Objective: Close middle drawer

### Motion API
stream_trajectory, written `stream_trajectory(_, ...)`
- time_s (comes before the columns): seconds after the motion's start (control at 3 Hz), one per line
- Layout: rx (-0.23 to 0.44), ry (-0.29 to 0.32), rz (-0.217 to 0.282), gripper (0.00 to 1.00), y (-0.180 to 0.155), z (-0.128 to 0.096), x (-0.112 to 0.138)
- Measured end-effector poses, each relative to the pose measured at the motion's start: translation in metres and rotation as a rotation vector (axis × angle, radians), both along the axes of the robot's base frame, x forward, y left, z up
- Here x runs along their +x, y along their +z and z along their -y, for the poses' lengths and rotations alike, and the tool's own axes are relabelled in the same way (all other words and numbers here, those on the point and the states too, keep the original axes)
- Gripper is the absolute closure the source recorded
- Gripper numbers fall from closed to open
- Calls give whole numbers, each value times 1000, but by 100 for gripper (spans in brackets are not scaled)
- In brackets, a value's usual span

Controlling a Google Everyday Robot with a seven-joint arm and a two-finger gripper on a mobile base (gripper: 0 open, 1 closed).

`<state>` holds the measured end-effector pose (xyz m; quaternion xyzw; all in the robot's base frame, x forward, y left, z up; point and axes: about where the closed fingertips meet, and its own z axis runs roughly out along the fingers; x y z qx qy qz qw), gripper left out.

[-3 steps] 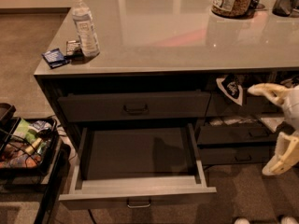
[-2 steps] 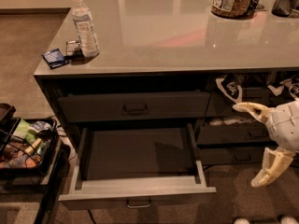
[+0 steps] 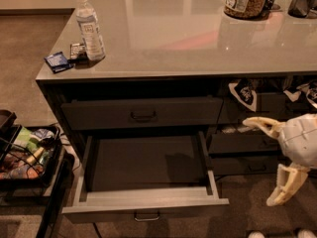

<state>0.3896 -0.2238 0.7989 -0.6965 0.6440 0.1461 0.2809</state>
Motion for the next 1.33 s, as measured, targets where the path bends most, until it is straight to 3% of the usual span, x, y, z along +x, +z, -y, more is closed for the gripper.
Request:
stream_trajectory(0.67,11,118,-171,0,-112,0,-32)
stream_trajectory(1.0,62,130,-205,0,-172,5,-47)
stream_trajectory(1.33,91,110,-83,0,-190,5,-52)
